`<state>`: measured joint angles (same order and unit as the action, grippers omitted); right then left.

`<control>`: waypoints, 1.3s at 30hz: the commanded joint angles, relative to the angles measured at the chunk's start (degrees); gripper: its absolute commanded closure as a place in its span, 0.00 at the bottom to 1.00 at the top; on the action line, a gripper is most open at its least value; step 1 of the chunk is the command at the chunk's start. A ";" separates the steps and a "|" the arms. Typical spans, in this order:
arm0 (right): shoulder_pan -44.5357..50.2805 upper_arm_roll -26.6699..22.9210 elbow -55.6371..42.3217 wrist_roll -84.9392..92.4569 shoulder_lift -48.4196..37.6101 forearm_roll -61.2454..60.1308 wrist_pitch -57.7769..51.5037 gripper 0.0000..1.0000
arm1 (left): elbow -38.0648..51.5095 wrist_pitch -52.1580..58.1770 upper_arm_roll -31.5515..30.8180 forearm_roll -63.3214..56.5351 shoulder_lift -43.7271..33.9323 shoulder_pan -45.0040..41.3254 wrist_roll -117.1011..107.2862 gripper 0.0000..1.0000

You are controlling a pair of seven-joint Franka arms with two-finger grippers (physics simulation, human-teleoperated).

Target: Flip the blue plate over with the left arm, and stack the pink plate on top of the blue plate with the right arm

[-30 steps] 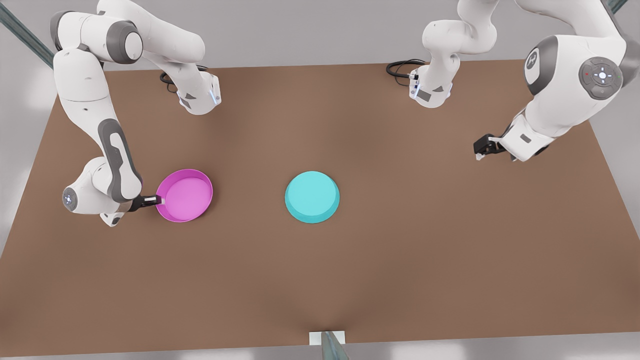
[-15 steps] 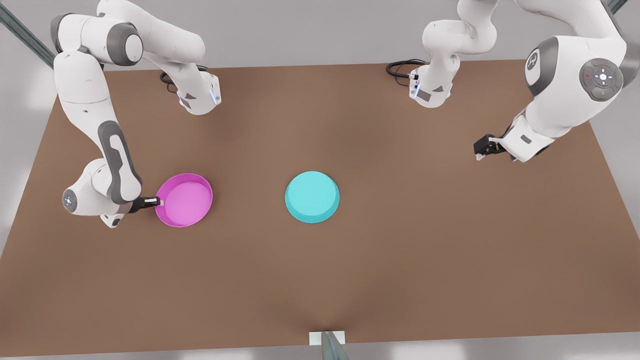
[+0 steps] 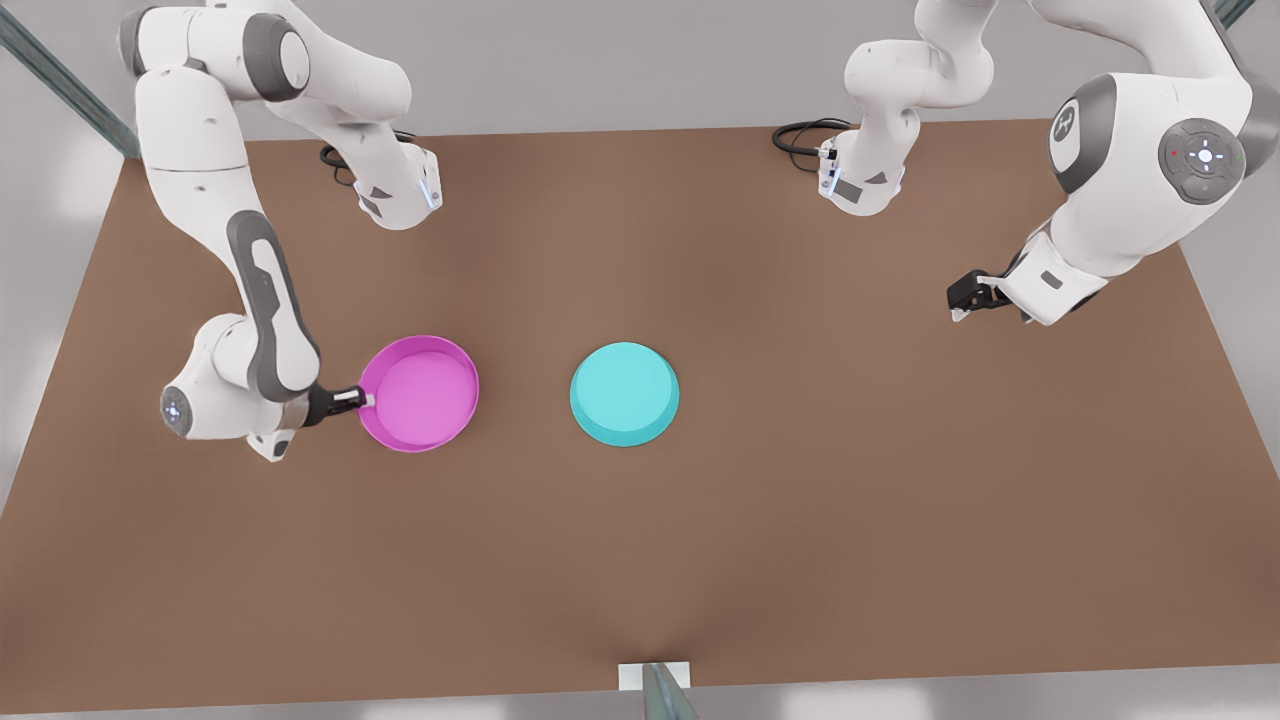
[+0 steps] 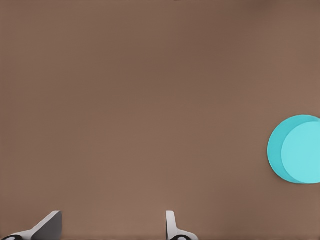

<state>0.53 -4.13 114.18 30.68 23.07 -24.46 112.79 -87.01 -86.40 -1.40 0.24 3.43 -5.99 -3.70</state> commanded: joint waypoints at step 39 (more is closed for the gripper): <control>16.53 -5.71 -41.31 -33.04 -5.93 17.42 -40.34 0.00 | -0.09 0.00 0.09 -0.07 0.09 0.01 -0.17 0.00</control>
<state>13.04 -11.08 72.81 -2.04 14.30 -4.01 70.62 -87.10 -86.40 -1.37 0.18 3.52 -5.97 -3.84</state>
